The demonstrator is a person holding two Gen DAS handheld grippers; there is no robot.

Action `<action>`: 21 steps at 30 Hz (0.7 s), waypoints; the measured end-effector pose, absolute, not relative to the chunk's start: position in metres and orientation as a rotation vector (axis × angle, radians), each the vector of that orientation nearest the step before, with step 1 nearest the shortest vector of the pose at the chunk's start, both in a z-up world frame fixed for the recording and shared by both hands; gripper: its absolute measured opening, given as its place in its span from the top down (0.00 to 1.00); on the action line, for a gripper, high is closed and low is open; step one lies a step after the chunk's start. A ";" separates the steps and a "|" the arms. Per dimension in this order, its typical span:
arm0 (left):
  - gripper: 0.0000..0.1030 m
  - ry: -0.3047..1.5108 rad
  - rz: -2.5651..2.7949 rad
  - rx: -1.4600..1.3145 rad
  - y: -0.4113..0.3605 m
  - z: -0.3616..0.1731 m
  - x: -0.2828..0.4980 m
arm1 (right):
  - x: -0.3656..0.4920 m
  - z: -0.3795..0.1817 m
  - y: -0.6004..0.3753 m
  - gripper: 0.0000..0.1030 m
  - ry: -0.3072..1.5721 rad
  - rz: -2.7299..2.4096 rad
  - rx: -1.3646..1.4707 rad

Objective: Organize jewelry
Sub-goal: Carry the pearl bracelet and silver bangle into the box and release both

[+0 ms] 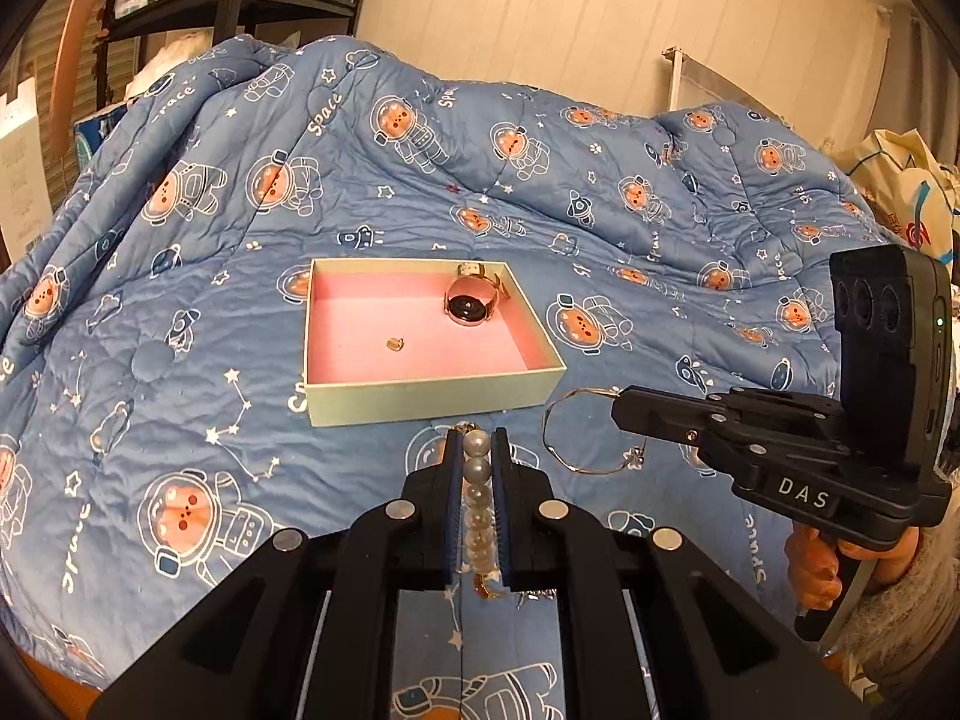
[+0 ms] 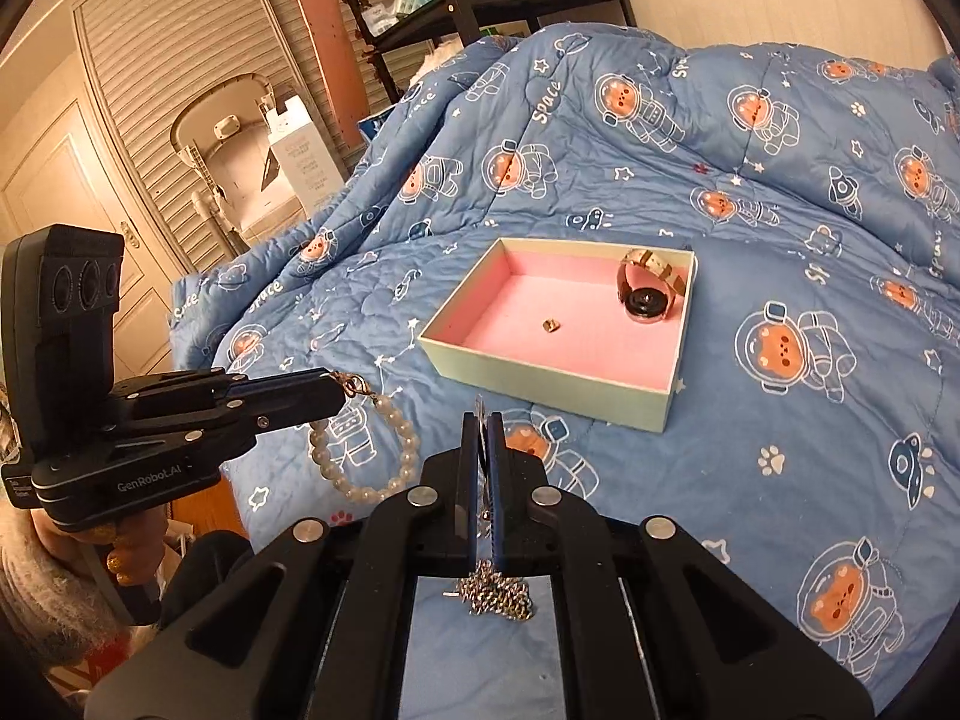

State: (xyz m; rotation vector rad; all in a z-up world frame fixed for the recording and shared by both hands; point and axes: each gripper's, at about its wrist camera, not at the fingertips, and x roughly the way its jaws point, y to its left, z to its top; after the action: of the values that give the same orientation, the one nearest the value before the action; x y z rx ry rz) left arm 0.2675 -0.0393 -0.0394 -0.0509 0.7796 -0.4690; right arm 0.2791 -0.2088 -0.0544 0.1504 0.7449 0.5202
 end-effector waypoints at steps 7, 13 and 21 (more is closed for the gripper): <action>0.91 0.746 -0.459 0.009 -0.047 -0.021 0.305 | 0.321 -0.035 -0.210 0.97 0.710 0.490 0.178; 0.91 0.742 -0.470 0.049 -0.056 -0.013 0.345 | 0.365 -0.039 -0.211 0.97 0.733 0.447 0.192; 0.91 0.857 -0.460 -0.025 -0.058 -0.038 0.406 | 0.415 -0.070 -0.211 0.97 0.854 0.458 0.299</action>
State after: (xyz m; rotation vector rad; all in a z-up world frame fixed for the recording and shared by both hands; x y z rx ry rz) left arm 0.4064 -0.0576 -0.0383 -0.0247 0.8569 -0.4596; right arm 0.4154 -0.2113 -0.0699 0.2986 0.8540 0.4581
